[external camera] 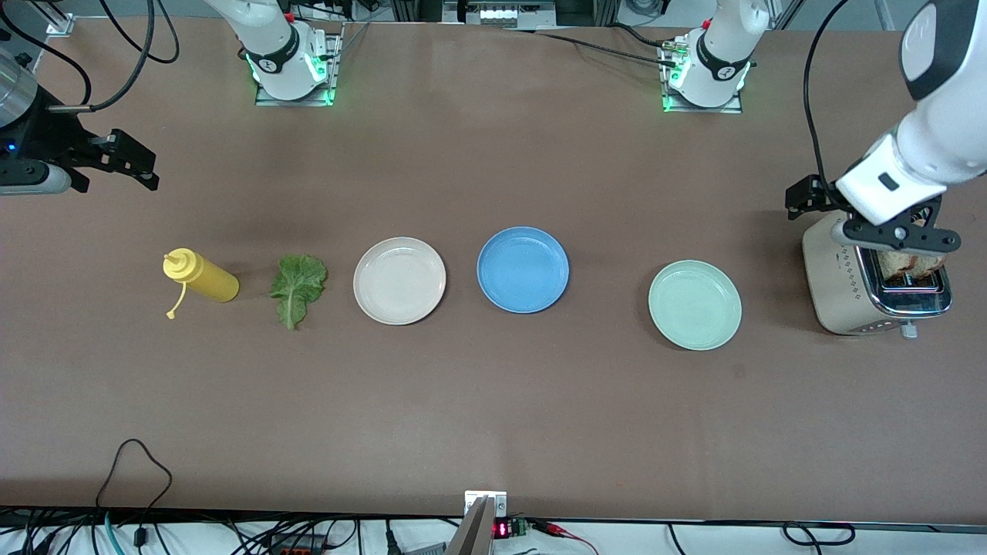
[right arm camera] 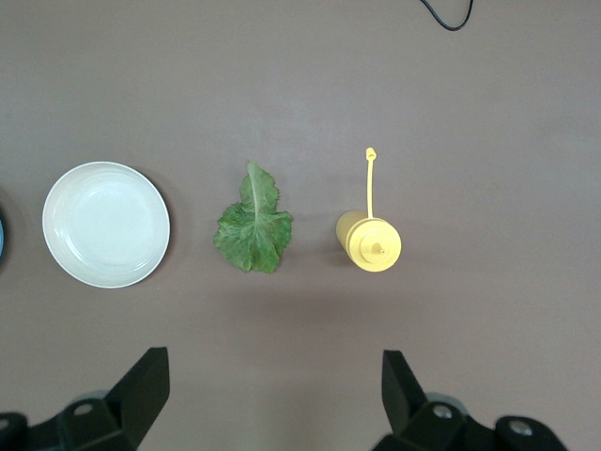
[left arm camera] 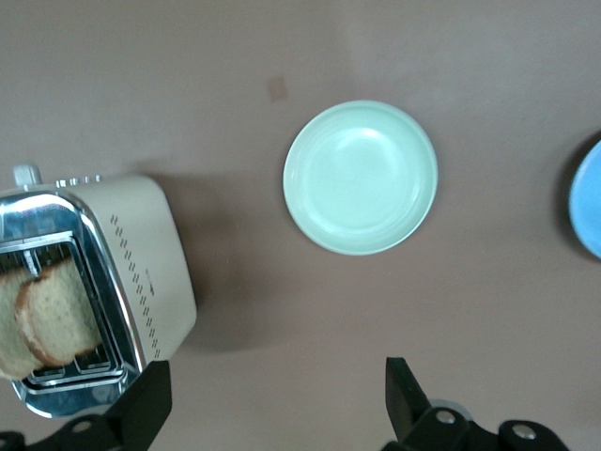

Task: Make sandwich in blue plate with both arms
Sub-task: 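Reach the left gripper into the toaster while the right gripper reaches the lettuce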

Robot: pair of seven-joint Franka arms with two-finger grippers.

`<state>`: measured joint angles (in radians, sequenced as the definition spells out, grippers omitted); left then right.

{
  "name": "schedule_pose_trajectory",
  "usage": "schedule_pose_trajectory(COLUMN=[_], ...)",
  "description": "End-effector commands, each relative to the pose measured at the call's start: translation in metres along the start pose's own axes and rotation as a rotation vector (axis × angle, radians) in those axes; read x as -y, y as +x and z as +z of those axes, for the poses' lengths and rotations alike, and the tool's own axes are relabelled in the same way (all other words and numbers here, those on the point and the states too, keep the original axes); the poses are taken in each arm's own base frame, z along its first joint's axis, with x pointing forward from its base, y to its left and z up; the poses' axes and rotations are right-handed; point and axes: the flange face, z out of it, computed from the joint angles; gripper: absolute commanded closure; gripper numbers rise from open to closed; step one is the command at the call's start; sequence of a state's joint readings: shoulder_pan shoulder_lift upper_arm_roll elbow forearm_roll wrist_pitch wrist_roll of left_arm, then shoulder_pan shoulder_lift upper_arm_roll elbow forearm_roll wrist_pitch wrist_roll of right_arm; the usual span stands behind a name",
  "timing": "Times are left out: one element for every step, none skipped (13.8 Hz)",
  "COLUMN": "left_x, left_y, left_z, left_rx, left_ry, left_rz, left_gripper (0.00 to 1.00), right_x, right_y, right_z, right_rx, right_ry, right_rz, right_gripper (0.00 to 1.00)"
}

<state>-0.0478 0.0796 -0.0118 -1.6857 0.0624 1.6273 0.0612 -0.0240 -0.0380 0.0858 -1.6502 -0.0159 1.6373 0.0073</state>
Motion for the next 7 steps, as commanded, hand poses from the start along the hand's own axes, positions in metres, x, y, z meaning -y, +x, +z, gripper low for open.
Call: schedule_pose_trajectory(left_x=[0.067, 0.083, 0.104, 0.115, 0.121, 0.134, 0.144], left_y=[0.007, 0.01, 0.008, 0.008, 0.009, 0.007, 0.005], left_z=[0.015, 0.032, 0.042, 0.048, 0.055, 0.065, 0.076], left_rx=[0.07, 0.097, 0.112, 0.12, 0.121, 0.124, 0.117], left_ry=[-0.008, -0.014, 0.003, 0.023, 0.046, 0.062, 0.063], left_rz=[-0.088, -0.113, -0.141, -0.152, -0.154, -0.156, -0.149], left_gripper=[0.0, 0.0, 0.0, 0.0, 0.0, 0.0, 0.0], right_x=[0.001, 0.001, 0.001, 0.001, 0.002, 0.005, 0.008], right_y=[-0.003, -0.002, -0.002, -0.001, 0.001, 0.004, 0.01], right_z=[0.001, 0.002, 0.004, 0.008, 0.015, 0.029, 0.047], right_rx=[-0.004, -0.006, -0.009, -0.006, -0.003, 0.002, 0.02], right_ry=[0.004, 0.004, 0.004, 0.005, 0.005, 0.004, 0.005], right_rz=[0.001, 0.003, 0.001, 0.001, -0.001, -0.007, -0.016], right_gripper=[0.0, 0.0, 0.0, 0.0, 0.0, 0.0, 0.0])
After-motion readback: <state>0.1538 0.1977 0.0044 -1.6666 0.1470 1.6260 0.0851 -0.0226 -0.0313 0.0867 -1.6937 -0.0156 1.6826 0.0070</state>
